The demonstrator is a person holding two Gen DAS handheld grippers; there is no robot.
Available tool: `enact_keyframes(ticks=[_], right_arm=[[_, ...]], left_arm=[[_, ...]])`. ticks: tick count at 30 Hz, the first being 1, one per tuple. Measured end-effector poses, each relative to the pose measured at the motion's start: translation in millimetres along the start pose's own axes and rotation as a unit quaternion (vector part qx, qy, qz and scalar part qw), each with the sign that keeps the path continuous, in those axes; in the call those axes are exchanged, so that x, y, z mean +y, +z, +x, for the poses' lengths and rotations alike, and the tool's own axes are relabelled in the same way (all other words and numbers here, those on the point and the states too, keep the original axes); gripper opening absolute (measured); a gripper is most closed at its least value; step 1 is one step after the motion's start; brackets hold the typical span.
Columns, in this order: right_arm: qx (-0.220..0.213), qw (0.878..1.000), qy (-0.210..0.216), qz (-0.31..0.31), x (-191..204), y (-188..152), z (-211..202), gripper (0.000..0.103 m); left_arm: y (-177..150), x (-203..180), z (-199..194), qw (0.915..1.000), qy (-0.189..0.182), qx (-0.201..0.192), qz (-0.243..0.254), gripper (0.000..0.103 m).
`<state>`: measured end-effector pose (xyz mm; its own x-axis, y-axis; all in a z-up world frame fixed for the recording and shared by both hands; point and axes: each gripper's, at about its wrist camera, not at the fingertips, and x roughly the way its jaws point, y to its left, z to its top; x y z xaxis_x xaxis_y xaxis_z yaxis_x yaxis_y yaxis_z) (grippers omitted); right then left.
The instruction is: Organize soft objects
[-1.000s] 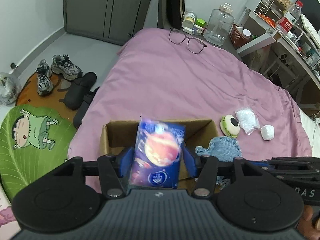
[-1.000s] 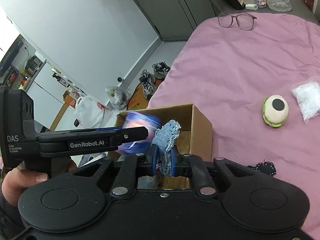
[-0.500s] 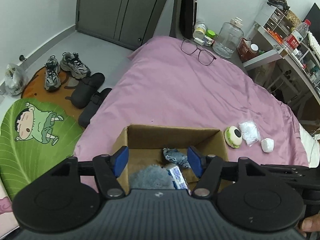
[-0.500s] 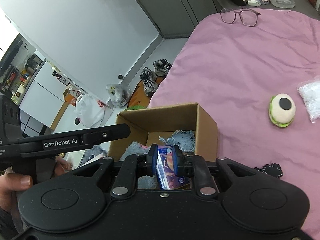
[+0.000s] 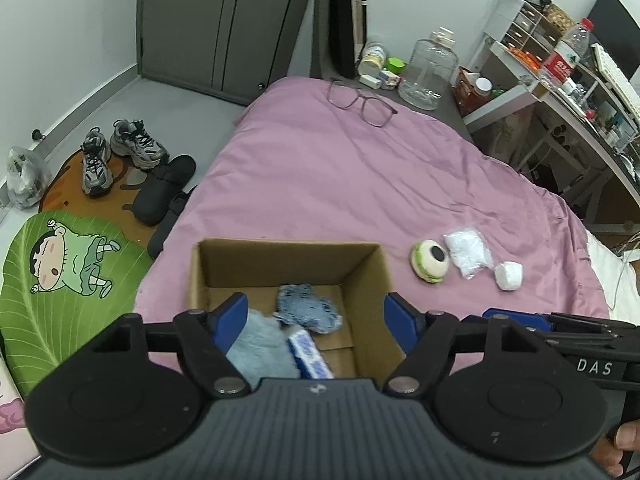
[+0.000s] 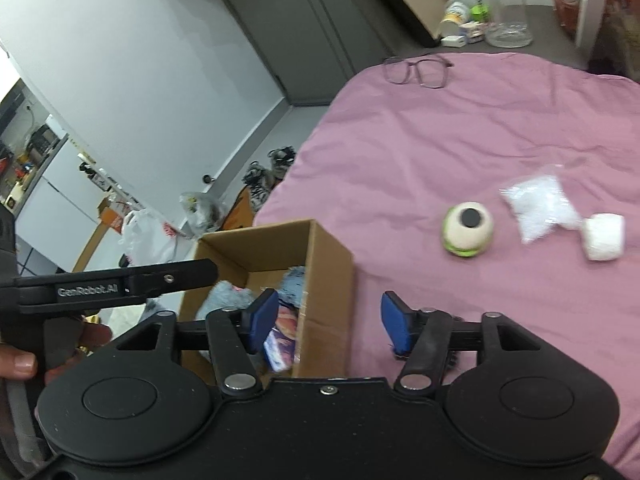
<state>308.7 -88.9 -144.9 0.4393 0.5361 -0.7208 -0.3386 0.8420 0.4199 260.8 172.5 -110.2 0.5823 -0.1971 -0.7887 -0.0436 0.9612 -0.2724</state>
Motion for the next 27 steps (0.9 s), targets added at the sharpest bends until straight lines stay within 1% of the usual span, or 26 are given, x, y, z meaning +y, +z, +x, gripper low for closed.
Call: enact_keyframes(ticks=[6, 10, 18, 22, 27], right_arm=[[-0.020, 0.999, -0.026, 0.005, -15.9, -5.4, -26.0, 0.068], [-0.039, 0.999, -0.036, 0.009, -26.9, -7.8, -47.5, 0.077], [-0.056, 0.996, -0.061, 0.013, -53.9, -13.5, -87.3, 0.080], [-0.066, 0.996, -0.065, 0.019, -63.7, -15.4, -102.5, 0.084], [-0.078, 0.995, -0.060, 0.023, -68.9, -17.6, -115.3, 0.087]], left_arm=[[-7.2, -27.1, -10.6, 0.9999, -0.009, -0.004, 0.012, 0.074], [-12.7, -45.4, -15.6, 0.9997, -0.011, -0.004, 0.019, 0.074], [-20.0, -77.5, -24.9, 0.9992, -0.022, -0.005, 0.033, 0.074], [-23.2, -88.9, -30.4, 0.9989, -0.024, 0.001, 0.040, 0.074], [-28.2, -96.3, -40.4, 0.9991, -0.021, 0.006, 0.035, 0.074]])
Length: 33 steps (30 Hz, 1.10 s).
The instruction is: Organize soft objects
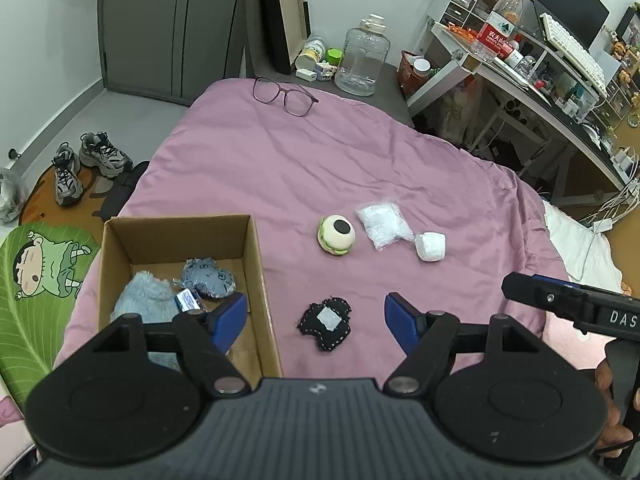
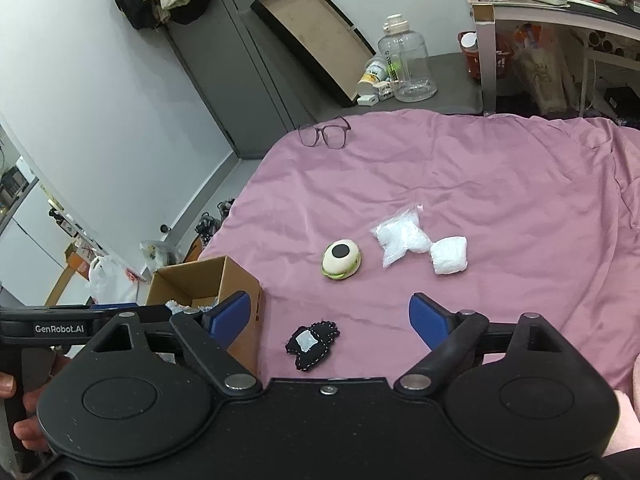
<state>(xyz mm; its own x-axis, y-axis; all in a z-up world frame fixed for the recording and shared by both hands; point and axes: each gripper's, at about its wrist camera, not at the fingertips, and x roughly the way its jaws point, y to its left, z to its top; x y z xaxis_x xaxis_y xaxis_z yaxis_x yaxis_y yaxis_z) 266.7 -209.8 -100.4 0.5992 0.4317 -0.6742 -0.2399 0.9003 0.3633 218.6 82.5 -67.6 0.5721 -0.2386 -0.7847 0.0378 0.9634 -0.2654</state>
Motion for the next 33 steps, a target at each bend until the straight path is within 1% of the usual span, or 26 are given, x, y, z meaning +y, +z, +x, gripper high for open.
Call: enact_keyframes(ticks=[9, 14, 19, 26, 33], right_arm=[[-0.013, 1.000, 0.016, -0.003, -4.2, -2.2, -20.4, 0.089], [-0.022, 1.000, 0.016, 0.003, -11.4, -3.2, -31.7, 0.091], [-0.021, 1.000, 0.010, 0.001, -18.8, -4.4, -39.1, 0.091], [-0.019, 1.000, 0.001, 0.013, -36.8, -7.6, -42.7, 0.093], [-0.011, 0.999, -0.009, 0.028, -57.9, -6.8, -33.1, 0.093]], left_arm=[[-6.1, -10.4, -21.2, 0.9999, 0.016, 0.000, 0.003, 0.074], [-6.4, -18.4, -28.2, 0.9998, 0.017, -0.002, 0.007, 0.074], [-7.3, -28.4, -29.7, 0.9998, 0.013, -0.006, 0.011, 0.074], [-6.6, -37.5, -18.3, 0.9998, 0.006, 0.000, 0.017, 0.074], [-5.0, -45.9, 7.6, 0.9995, -0.003, 0.018, 0.025, 0.074]])
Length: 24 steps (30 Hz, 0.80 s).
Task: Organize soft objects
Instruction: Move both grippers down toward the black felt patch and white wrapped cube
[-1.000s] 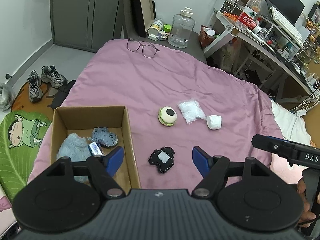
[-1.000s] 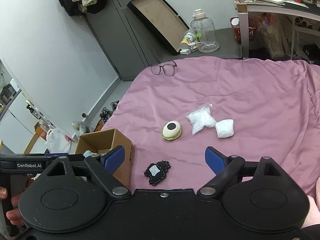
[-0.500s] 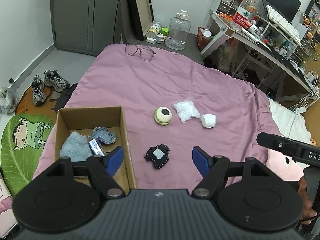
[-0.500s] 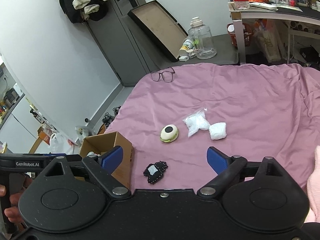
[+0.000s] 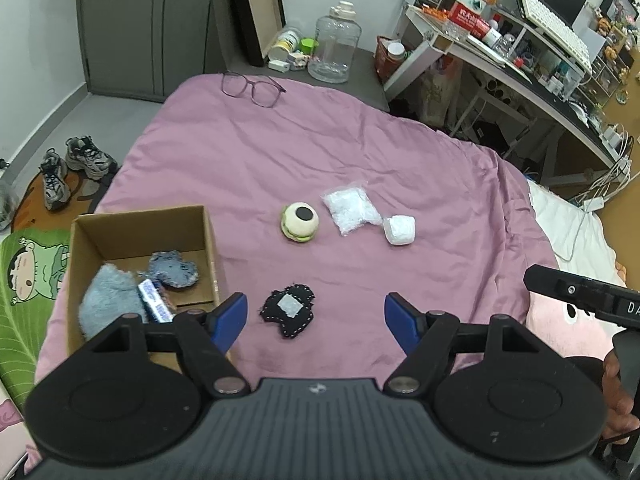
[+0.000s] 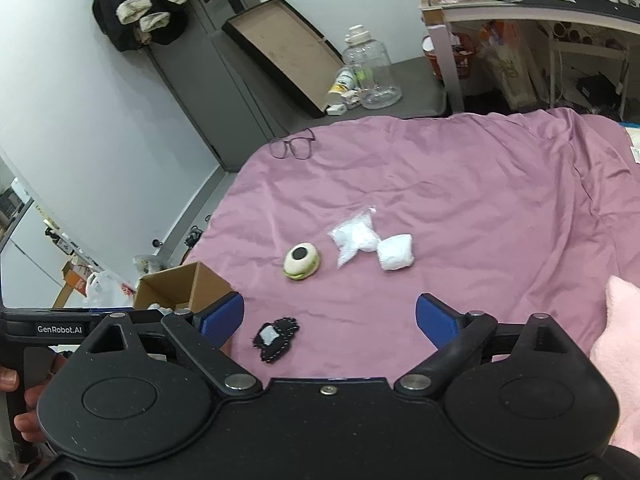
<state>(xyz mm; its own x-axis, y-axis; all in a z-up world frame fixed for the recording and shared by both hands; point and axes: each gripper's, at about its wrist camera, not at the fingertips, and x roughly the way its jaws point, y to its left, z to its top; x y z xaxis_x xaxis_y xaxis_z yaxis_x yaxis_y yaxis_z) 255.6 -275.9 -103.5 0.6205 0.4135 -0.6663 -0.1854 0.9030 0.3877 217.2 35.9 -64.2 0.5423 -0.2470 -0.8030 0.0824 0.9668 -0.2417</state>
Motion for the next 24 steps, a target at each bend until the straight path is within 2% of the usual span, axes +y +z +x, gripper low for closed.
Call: enact_keyframes(ticks=[12, 24], right_arm=[[0.024, 0.999, -0.017, 0.024, -33.6, 7.5, 38.8, 0.093], [0.048, 0.998, -0.033, 0.035, -55.9, 14.3, 83.3, 0.091]], left_arm=[[8.8, -4.3, 63.6, 0.9986, -0.012, 0.051, -0.002, 0.074], [12.1, 4.5, 131.7, 0.9932, 0.003, 0.116, -0.007, 0.074]])
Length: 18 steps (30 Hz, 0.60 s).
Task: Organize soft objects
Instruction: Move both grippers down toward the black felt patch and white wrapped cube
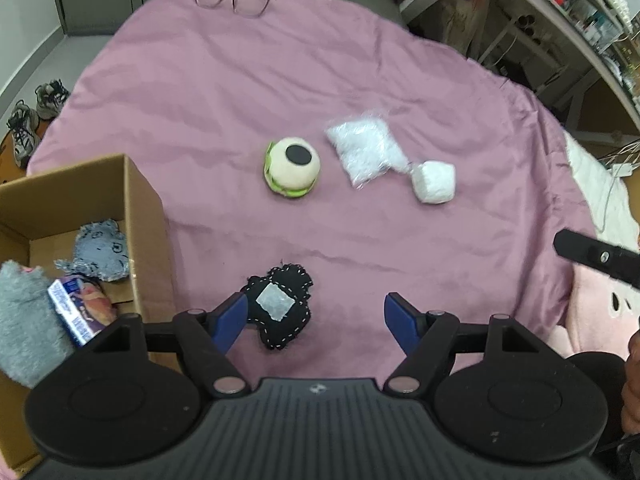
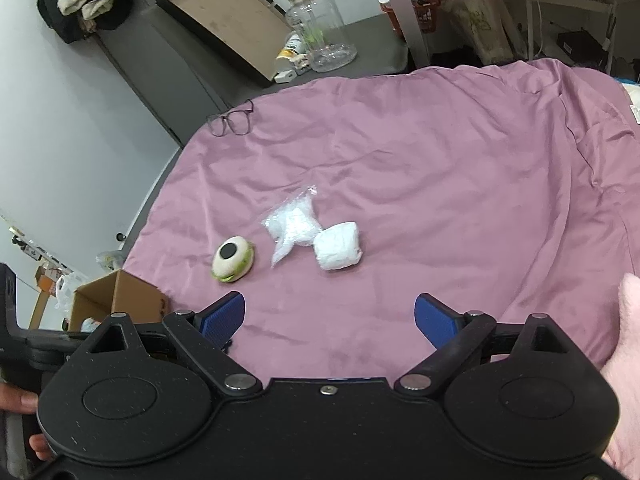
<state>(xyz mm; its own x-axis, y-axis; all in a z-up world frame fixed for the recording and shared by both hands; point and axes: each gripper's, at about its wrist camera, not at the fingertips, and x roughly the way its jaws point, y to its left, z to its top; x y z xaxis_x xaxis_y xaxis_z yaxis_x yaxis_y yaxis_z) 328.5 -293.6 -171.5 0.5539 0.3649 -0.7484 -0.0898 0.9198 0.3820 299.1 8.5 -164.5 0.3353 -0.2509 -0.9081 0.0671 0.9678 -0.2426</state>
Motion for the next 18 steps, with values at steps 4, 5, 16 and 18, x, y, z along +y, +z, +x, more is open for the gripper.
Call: enact_keyframes(ticks=[4, 5, 16, 18], right_arm=[[0.010, 1.000, -0.003, 0.000, -4.8, 4.4, 15.3, 0.090], [0.013, 1.000, -0.003, 0.000, -5.7, 5.6, 19.3, 0.090], [0.033, 0.999, -0.005, 0.001, -13.0, 15.7, 53.9, 0.089], [0.037, 0.999, -0.007, -0.001, -13.9, 17.1, 58.6, 0.089]], left_arm=[[3.1, 4.6, 19.2, 0.9997, 0.008, 0.022, -0.003, 0.074], [4.0, 5.0, 23.5, 0.9996, 0.009, 0.025, -0.003, 0.071], [13.3, 1.4, 72.4, 0.9956, 0.051, 0.077, 0.016, 0.071], [13.5, 0.4, 80.4, 0.9941, 0.057, 0.091, 0.018, 0.071]])
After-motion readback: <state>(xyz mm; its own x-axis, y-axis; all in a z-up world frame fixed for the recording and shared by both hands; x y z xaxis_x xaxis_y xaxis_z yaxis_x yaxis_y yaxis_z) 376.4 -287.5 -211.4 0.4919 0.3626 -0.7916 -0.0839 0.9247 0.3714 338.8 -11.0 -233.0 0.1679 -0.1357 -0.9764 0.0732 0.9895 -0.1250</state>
